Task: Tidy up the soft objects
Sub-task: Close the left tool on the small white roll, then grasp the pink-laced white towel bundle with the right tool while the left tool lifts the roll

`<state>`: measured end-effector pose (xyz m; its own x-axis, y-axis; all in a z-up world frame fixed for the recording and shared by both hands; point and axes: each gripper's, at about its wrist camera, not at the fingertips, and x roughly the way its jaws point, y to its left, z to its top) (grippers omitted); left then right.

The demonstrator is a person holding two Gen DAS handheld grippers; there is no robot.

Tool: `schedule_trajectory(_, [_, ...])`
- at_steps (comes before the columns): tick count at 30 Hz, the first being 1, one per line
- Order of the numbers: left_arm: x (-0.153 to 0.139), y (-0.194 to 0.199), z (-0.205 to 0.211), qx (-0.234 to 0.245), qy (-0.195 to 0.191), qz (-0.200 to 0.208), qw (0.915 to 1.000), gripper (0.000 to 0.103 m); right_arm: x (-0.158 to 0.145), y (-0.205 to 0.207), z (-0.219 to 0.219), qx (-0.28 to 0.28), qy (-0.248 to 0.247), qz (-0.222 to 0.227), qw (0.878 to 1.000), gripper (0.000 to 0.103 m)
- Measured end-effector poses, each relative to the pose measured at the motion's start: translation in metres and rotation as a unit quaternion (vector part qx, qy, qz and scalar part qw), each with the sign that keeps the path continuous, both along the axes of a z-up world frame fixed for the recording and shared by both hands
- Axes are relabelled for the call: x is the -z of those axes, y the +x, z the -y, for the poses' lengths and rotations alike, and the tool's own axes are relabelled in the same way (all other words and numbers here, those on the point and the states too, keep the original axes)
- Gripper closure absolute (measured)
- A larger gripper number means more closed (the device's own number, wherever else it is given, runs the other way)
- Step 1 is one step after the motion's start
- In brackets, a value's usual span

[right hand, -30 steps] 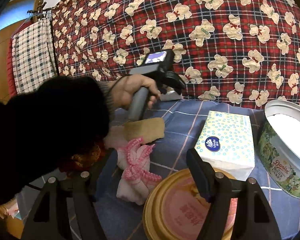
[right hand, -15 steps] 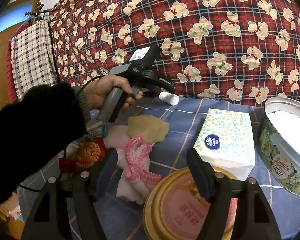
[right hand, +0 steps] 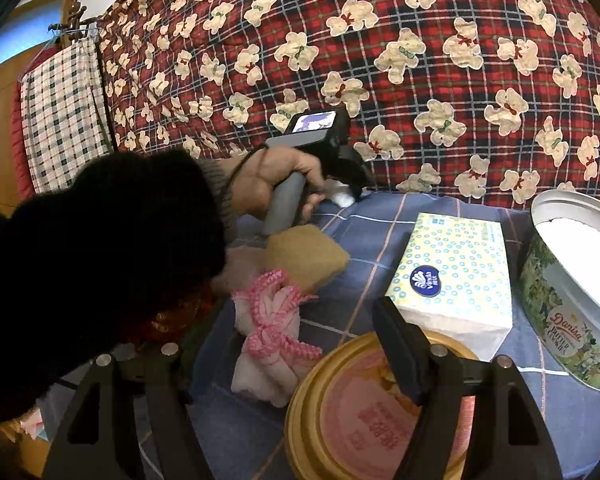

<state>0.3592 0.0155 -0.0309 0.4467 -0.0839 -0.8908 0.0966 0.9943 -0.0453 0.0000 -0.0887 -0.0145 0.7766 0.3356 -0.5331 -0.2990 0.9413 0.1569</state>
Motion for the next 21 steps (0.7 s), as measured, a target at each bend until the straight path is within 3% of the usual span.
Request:
schedule_trajectory(1, [-0.002,-0.003,-0.003,0.012,-0.003,0.002,0.9999,0.061,-0.001,0.0,0.002,0.004,-0.001,0.004,1.0,0.03])
schedule_trajectory(3, [-0.006,-0.008,-0.013,0.029,-0.018,0.0,0.9994,0.067,-0.002,0.0,0.005,0.01,0.004,0.005,1.0,0.03])
schedule_trajectory(5, [-0.008,-0.012,-0.028,0.025,-0.037,-0.006,0.999,0.067,-0.001,0.003,0.009,0.016,0.013,0.0,1.0,0.03])
schedule_trajectory(11, [-0.025,-0.035,-0.067,0.037,-0.048,-0.001,0.9982,0.068,0.005,0.01,0.016,0.013,0.047,-0.026,0.998,0.03])
schedule_trajectory(14, [-0.045,-0.054,-0.086,0.058,-0.03,0.021,0.9976,0.068,0.006,0.01,0.015,0.013,0.046,-0.027,0.998,0.03])
schedule_trajectory(17, [-0.061,-0.08,-0.108,0.072,-0.037,0.035,0.9961,0.068,0.006,0.012,0.013,0.013,0.041,-0.028,0.999,0.03])
schedule_trajectory(21, [-0.056,-0.113,-0.135,0.077,-0.051,0.046,0.9947,0.068,0.003,0.02,0.009,0.013,0.035,-0.034,0.999,0.03])
